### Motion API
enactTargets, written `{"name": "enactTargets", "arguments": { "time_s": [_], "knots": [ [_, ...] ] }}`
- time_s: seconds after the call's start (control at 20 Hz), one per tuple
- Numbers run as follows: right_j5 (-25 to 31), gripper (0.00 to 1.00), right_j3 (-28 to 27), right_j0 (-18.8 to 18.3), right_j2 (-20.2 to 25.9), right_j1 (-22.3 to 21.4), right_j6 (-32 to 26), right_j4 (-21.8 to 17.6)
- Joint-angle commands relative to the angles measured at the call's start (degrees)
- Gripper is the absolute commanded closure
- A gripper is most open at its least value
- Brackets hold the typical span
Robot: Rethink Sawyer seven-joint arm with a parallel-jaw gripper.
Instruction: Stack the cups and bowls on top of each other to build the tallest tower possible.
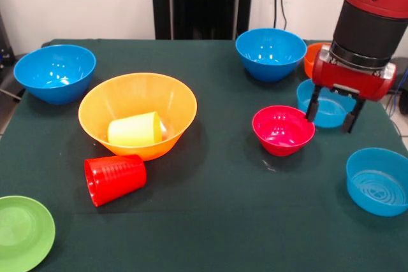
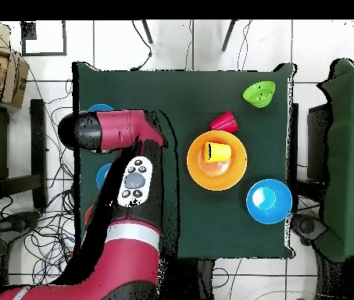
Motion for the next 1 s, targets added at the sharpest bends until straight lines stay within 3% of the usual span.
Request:
{"name": "enactTargets", "arguments": {
  "time_s": [0.05,0.3,1.0],
  "knots": [
    [-1.4,0.0,4.6,-0.4,1.1,-2.0,11.6,2.8],
    [-2.0,0.0,2.3,0.9,-0.8,-0.1,13.4,3.7],
    [3.3,0.0,-8.1,5.2,-5.7,5.7,17.3,8.9]
  ]
}}
